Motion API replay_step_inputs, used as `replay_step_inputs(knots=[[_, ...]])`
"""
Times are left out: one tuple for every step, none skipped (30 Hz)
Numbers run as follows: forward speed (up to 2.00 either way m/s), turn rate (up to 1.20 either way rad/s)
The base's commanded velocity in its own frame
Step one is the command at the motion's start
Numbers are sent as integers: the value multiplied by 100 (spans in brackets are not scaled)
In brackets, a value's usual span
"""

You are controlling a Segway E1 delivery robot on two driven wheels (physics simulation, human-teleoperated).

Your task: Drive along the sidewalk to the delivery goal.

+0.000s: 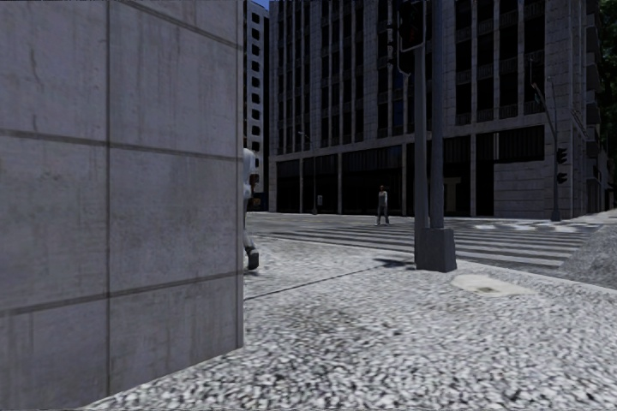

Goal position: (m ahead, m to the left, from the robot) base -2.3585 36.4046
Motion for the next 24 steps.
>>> replay_step_inputs(knots=[[173, -67], [173, -67], [173, -67], [173, -67], [173, -67], [173, -63], [173, 0], [173, 0], [172, 0], [172, 0], [172, 0], [172, 0], [172, 0], [172, 0], [172, 0], [172, 0], [172, 0], [172, 0], [172, 0], [172, 4], [172, 4], [172, 19], [172, 28], [172, 38]])
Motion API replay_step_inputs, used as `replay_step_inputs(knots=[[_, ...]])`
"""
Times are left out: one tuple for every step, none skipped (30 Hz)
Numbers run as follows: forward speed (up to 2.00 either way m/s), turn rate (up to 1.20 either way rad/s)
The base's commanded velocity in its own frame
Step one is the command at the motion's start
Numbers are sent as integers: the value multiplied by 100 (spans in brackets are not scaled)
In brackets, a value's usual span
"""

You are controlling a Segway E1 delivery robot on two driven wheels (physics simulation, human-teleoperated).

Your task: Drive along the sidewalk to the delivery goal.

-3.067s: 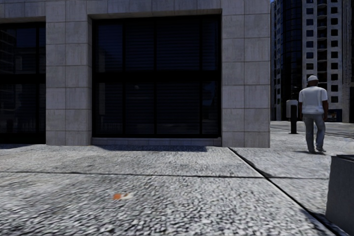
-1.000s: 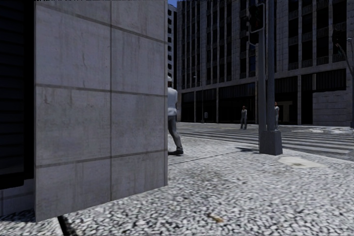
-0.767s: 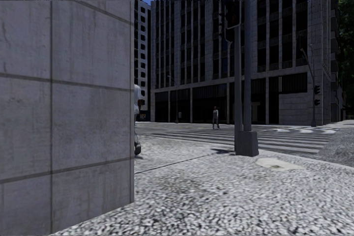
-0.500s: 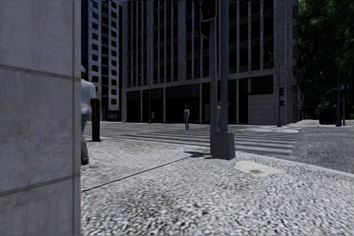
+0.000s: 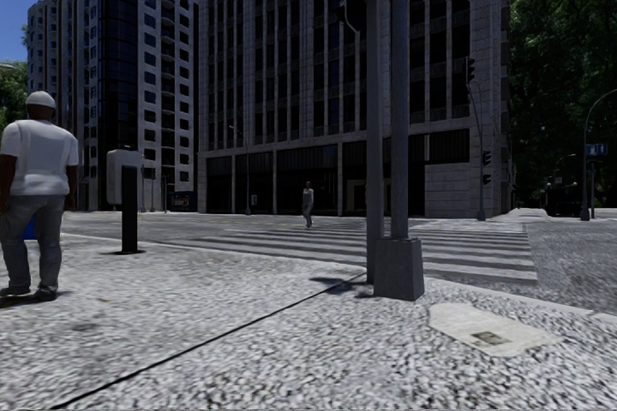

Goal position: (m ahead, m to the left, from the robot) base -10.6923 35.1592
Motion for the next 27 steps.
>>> replay_step_inputs(knots=[[172, 38], [172, 42], [172, 45], [172, 48], [172, 50], [172, 50], [172, 51], [172, 51], [172, 51], [163, 51], [163, 51], [155, 51], [150, 51], [148, 52], [148, 54], [148, 54], [148, 55], [148, 56], [147, 57], [147, 57], [147, 57], [147, 57], [147, 44], [147, 33], [147, 33], [147, 30], [147, 31]])
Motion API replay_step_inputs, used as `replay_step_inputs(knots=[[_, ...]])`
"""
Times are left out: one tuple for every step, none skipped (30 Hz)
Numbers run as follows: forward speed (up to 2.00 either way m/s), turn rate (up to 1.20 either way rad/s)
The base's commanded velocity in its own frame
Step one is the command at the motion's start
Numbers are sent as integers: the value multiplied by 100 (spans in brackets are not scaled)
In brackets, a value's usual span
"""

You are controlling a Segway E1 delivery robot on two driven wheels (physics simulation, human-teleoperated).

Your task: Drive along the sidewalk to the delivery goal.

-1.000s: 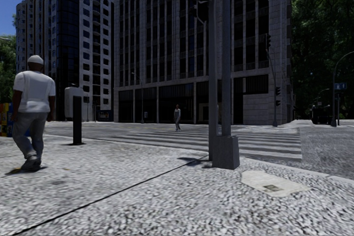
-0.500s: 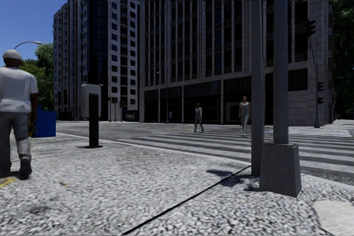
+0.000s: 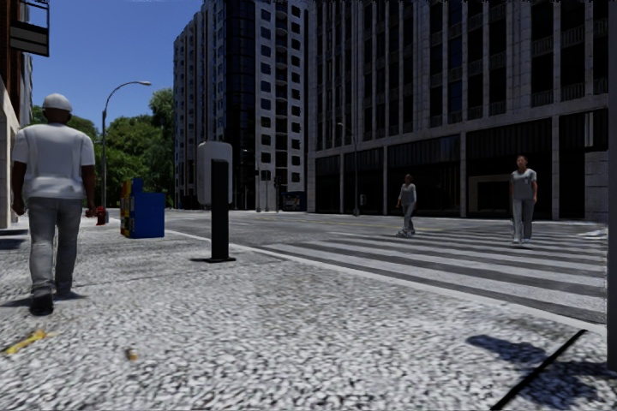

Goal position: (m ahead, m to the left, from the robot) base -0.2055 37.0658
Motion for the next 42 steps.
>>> replay_step_inputs(knots=[[147, 38], [147, 45], [147, 45], [147, 48], [147, 48], [147, 48], [147, 48], [147, 48], [147, 48], [147, 48], [147, 48], [147, 48], [147, 48], [147, 48], [147, 48], [147, 48], [147, 48], [147, 48], [147, 48], [147, 49], [147, 49], [147, 49], [147, 49], [147, 49], [147, 49], [147, 49], [147, 49], [147, 49], [147, 49], [147, 50], [147, 50], [147, 50], [147, 50], [147, 51], [147, 51], [147, 51], [147, 51], [147, 51], [147, 51], [147, 51], [147, 51], [147, 51]])
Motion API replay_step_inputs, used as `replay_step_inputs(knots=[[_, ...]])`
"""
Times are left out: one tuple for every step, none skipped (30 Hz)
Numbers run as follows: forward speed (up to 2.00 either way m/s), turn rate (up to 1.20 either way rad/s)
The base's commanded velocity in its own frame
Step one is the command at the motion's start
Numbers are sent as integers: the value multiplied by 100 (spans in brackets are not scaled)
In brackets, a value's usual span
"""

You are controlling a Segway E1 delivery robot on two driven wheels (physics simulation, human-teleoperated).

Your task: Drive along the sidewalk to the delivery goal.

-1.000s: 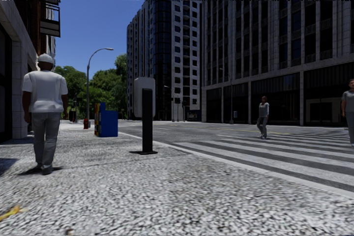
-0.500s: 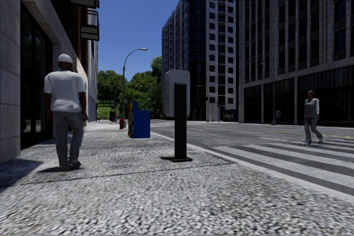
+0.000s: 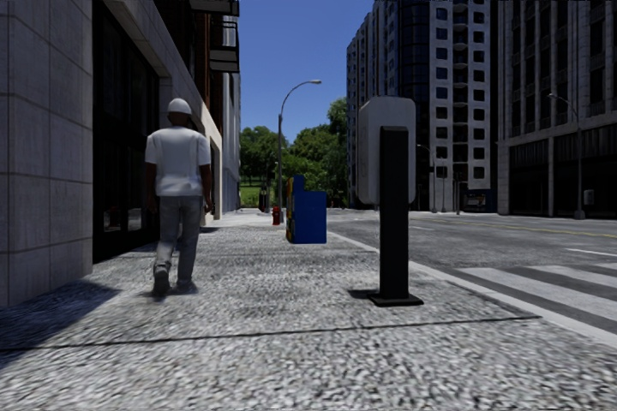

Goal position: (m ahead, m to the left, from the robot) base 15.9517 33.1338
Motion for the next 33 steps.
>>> replay_step_inputs(knots=[[147, 51], [147, 51], [147, 51], [147, 51], [147, 51], [147, 51], [147, 51], [147, 51], [147, 51], [147, 51], [147, 51], [147, 51], [147, 50], [147, 47], [147, 47], [147, 44], [147, 42], [147, 41], [147, 41], [147, 41], [147, 41], [147, 41], [147, 40], [147, 40], [147, 23], [147, 0], [147, 0], [147, 0], [147, 0], [147, 0], [147, 0], [147, 0], [147, 0]])
